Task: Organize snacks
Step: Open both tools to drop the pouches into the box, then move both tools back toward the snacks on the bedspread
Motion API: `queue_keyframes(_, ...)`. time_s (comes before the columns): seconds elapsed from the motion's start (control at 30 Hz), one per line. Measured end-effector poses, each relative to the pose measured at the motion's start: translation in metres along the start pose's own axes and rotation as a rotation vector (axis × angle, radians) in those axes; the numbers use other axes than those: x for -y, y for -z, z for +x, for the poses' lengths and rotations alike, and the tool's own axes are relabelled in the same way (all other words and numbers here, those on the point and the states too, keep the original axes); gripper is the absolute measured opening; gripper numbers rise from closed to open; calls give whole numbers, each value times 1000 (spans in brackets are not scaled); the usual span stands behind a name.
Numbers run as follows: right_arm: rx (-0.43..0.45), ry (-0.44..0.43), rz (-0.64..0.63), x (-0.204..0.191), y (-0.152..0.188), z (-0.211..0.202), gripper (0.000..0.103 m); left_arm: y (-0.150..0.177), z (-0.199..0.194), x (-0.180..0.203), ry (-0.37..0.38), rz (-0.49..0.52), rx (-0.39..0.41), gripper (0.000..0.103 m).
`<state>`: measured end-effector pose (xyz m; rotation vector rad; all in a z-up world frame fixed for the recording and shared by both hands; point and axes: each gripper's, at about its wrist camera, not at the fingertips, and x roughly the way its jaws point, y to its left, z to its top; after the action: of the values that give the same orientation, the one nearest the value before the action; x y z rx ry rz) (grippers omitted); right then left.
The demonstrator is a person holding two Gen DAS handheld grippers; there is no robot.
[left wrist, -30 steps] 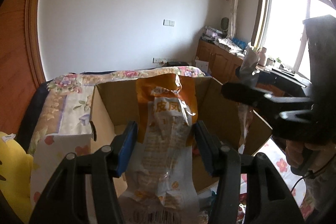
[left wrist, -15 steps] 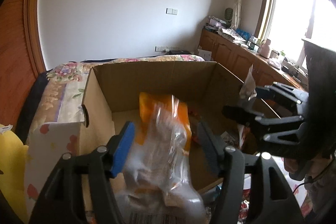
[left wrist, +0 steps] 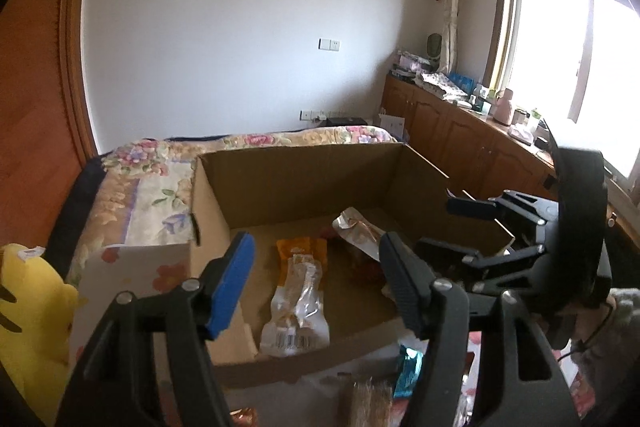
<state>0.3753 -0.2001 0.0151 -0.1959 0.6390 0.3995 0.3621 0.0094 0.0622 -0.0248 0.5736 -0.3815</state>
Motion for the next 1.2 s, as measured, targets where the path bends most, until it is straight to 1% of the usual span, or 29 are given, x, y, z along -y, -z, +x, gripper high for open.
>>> queue_keyframes(0.13,43,-15,29,0,6,-30,74,10,-33,-3,-20,18,34,66)
queue_keyframes(0.33,81,-27,44,-7,35,-81,75,34,-70,-13,-53,24,60,70)
queue_keyframes(0.37,81,-29,45,-9,38,-87,75,40,-75,-16,-64,26,60,71)
queue_keyframes(0.5,76,-40,75,-14,62,-108,75,65,-84,-25,-107,29,47,71)
queue_keyframes(0.6,73,-48,100,-17,79,-119,75,86,-84,-28,-120,16,29,71)
queue_keyframes(0.73,52,-54,117,-24,103,-121,75,119,-83,-32,-140,-8,4,71)
queue_keyframes(0.83,22,-67,127,-31,121,-114,75,143,-79,-34,-156,-23,-23,71)
queue_keyframes(0.93,-13,-91,141,-38,137,-104,75,160,-72,-33,-160,-41,-57,71)
queue_keyframes(1.03,-46,-111,143,-45,148,-93,75,172,-65,-31,-166,-38,-89,71)
queue_keyframes(1.2,-90,-131,136,-55,161,-77,75,177,-53,-30,-149,-65,-119,71)
